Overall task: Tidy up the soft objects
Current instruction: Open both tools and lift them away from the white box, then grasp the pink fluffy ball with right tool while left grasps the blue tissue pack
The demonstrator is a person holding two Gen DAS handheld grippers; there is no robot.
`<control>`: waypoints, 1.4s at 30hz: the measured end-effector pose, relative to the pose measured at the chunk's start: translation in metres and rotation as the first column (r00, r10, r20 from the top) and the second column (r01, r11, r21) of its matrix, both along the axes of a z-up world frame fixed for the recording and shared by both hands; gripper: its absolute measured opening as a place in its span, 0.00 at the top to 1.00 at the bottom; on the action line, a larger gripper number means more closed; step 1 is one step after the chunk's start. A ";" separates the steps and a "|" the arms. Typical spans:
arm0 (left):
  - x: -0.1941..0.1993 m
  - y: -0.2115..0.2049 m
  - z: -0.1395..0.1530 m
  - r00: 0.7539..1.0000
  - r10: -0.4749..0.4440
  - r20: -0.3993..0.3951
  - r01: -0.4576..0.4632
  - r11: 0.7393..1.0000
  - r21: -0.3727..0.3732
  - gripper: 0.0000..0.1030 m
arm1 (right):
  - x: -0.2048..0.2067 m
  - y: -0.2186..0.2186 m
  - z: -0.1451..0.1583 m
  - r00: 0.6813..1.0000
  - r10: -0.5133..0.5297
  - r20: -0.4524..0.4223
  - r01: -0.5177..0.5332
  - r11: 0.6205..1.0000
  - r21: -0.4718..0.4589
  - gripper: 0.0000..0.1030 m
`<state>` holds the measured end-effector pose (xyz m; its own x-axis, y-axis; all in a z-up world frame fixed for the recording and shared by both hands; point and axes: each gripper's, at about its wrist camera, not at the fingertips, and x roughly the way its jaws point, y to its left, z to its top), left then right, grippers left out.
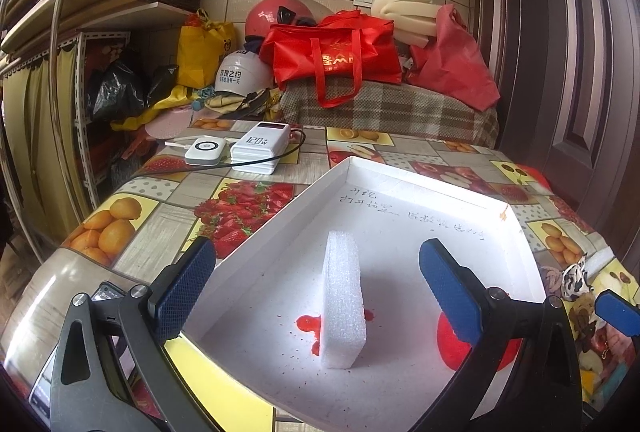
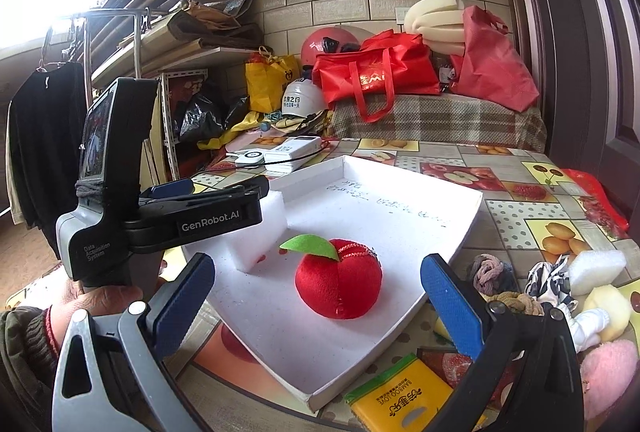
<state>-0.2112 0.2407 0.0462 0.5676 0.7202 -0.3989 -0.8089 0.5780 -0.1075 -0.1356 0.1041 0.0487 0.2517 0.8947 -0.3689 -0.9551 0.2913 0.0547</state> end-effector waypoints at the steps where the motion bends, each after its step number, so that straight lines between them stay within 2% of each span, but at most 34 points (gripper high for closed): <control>1: 0.001 -0.002 0.001 1.000 -0.004 -0.003 0.004 1.000 0.009 0.00 | 0.000 -0.001 0.000 1.000 0.004 -0.003 -0.004 1.000 -0.001 0.00; 8: 0.005 -0.017 0.003 0.999 -0.028 -0.021 0.029 0.997 0.071 0.00 | 0.006 -0.010 -0.001 1.000 0.000 -0.029 0.000 1.000 -0.004 0.00; 16: 0.002 -0.032 0.003 0.998 -0.060 -0.015 0.061 0.996 0.068 0.00 | 0.016 -0.032 0.005 0.999 -0.045 -0.003 0.045 0.998 0.040 0.00; 19: 0.002 -0.047 0.004 0.993 -0.121 -0.012 0.121 0.989 0.080 0.00 | 0.025 -0.050 0.009 0.997 -0.076 0.009 0.075 0.995 0.066 0.00; 22: 0.007 -0.075 0.006 0.971 -0.235 -0.033 0.238 0.962 0.132 0.00 | 0.041 -0.075 0.011 0.991 -0.132 -0.005 0.132 0.988 0.078 0.00; 24: 0.016 -0.096 0.007 0.938 -0.339 -0.078 0.347 0.921 0.175 0.00 | 0.058 -0.097 0.012 0.980 -0.198 -0.019 0.199 0.976 0.093 0.00; 26: 0.026 -0.118 0.007 0.886 -0.443 -0.137 0.463 0.863 0.203 0.00 | 0.078 -0.122 0.012 0.958 -0.283 -0.040 0.285 0.953 0.102 0.00; 29: 0.042 -0.152 0.003 0.764 -0.610 -0.210 0.643 0.747 0.168 0.00 | 0.111 -0.159 0.011 0.916 -0.389 -0.103 0.398 0.912 0.102 0.00; 32: 0.059 -0.188 -0.001 0.636 -0.724 -0.268 0.767 0.631 0.115 0.01 | 0.139 -0.188 0.008 0.871 -0.465 -0.158 0.481 0.872 0.085 0.00; 33: 0.067 -0.200 -0.003 0.598 -0.745 -0.294 0.795 0.598 0.103 0.01 | 0.145 -0.195 0.007 0.862 -0.478 -0.171 0.495 0.865 0.079 0.00; 34: 0.074 -0.212 -0.005 0.571 -0.754 -0.324 0.813 0.575 0.095 0.01 | 0.150 -0.200 0.006 0.854 -0.488 -0.180 0.506 0.860 0.070 0.00; 36: 0.091 -0.229 -0.012 0.517 -0.768 -0.378 0.841 0.537 0.060 0.01 | 0.157 -0.205 0.004 0.848 -0.494 -0.192 0.511 0.859 0.044 0.00; 37: 0.101 -0.234 -0.015 0.498 -0.771 -0.398 0.848 0.529 0.036 0.01 | 0.159 -0.205 0.003 0.852 -0.486 -0.198 0.500 0.866 0.027 0.00; 42: 0.136 -0.242 -0.029 0.425 -0.788 -0.446 0.856 0.510 -0.085 0.01 | 0.153 -0.183 -0.009 0.909 -0.366 -0.199 0.354 0.930 -0.095 0.00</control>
<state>-0.0755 -0.0009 0.0171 0.7401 0.0581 -0.6700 0.1196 0.9690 0.2161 0.0169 -0.0788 0.0397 0.4646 0.7344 -0.4947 -0.7531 0.6216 0.2156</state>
